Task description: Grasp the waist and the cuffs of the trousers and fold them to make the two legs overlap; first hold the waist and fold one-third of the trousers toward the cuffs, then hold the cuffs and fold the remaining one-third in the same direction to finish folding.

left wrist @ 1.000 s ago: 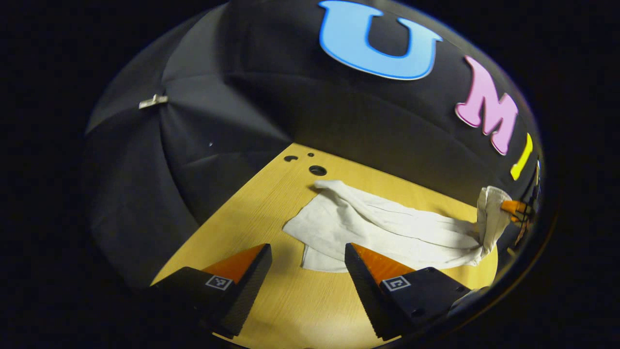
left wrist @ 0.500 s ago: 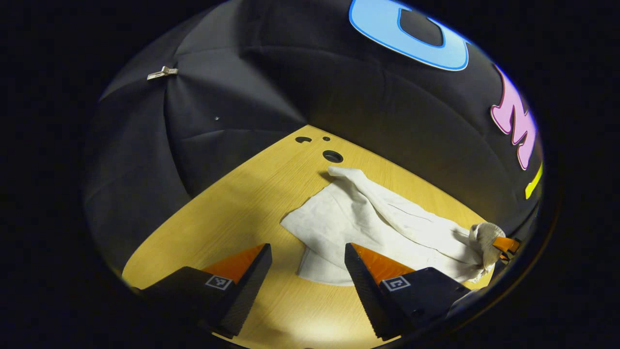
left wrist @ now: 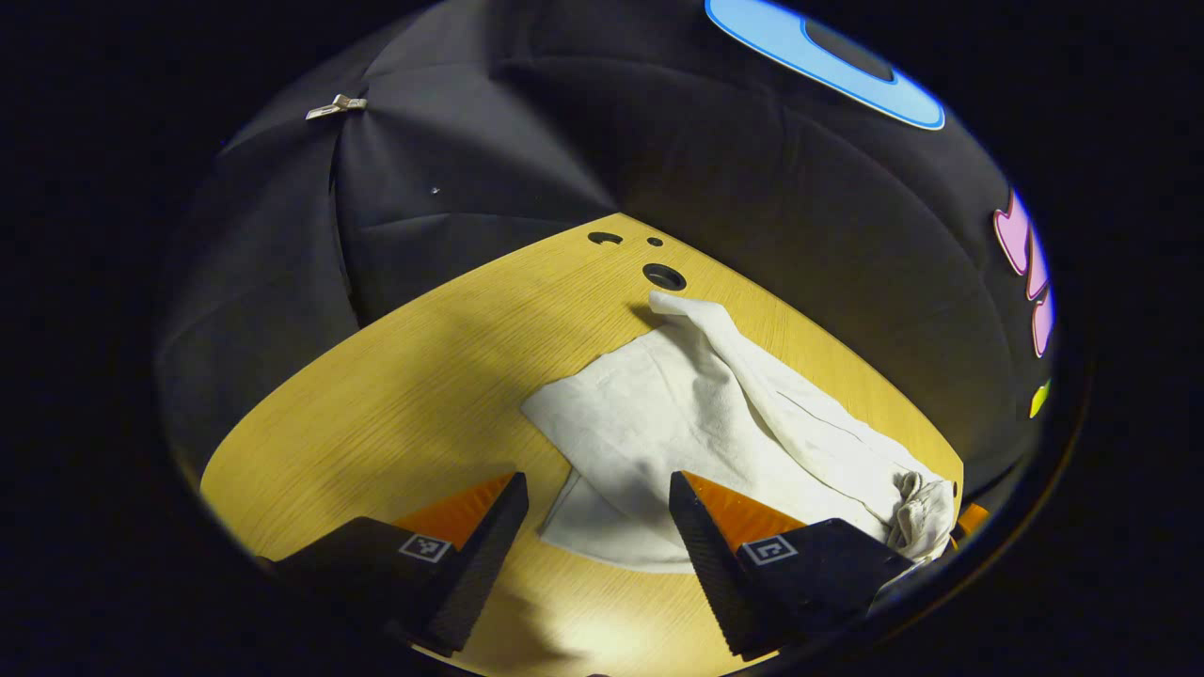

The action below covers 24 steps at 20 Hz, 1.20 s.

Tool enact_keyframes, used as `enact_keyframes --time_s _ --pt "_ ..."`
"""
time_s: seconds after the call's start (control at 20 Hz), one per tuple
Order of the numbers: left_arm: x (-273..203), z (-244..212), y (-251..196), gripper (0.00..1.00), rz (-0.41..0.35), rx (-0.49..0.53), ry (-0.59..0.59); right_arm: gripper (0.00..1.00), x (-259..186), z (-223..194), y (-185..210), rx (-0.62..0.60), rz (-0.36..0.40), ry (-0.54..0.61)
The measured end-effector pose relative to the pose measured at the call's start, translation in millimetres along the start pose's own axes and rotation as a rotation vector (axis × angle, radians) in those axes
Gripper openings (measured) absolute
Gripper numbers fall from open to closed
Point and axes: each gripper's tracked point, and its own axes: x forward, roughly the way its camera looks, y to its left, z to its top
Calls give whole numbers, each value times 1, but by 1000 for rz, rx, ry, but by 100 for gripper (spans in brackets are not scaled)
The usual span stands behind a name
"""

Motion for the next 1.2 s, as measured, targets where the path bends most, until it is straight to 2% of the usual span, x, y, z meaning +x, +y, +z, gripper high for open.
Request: enact_keyframes --time_s 0.2,0.25,0.3,0.35,0.45,0.55,0.65,0.8,0.85,0.9,0.95,1.05,1.2 --pt "12 2 -6 98 45 71 -7 98 -40 2 -43 66 -93 -42" --pt "16 -2 -6 99 70 121 3 98 -54 -2 -58 77 -123 -42" --pt "21 -7 -4 97 133 258 40 99 -77 -6 -78 69 -164 -42" --pt "25 -6 -12 94 105 292 30 99 -92 -2 -87 56 -182 -66" --pt "22 -7 -13 82 103 295 35 99 -120 9 -102 -26 -209 -115" --pt "23 -8 -15 77 105 283 37 98 -158 15 -123 -85 -251 -132" --pt "23 -11 -21 71 98 298 44 98 -180 13 -132 -55 -274 -130" --pt "26 -15 -32 44 74 309 49 98 -214 3 -141 -15 -317 -134" --pt "24 -15 -34 31 68 316 47 98 -223 -3 -140 -18 -321 -124" --pt "23 -17 -35 28 57 326 46 98 -229 -9 -138 -33 -327 -108" --pt "22 -17 -36 19 44 340 35 98 -235 -14 -137 -54 -330 -95" --pt "20 -20 -36 11 12 383 14 98 -248 -14 -133 -90 -330 -87" --pt "17 -23 -37 6 -43 421 6 98 -258 -11 -133 -115 -342 -83"
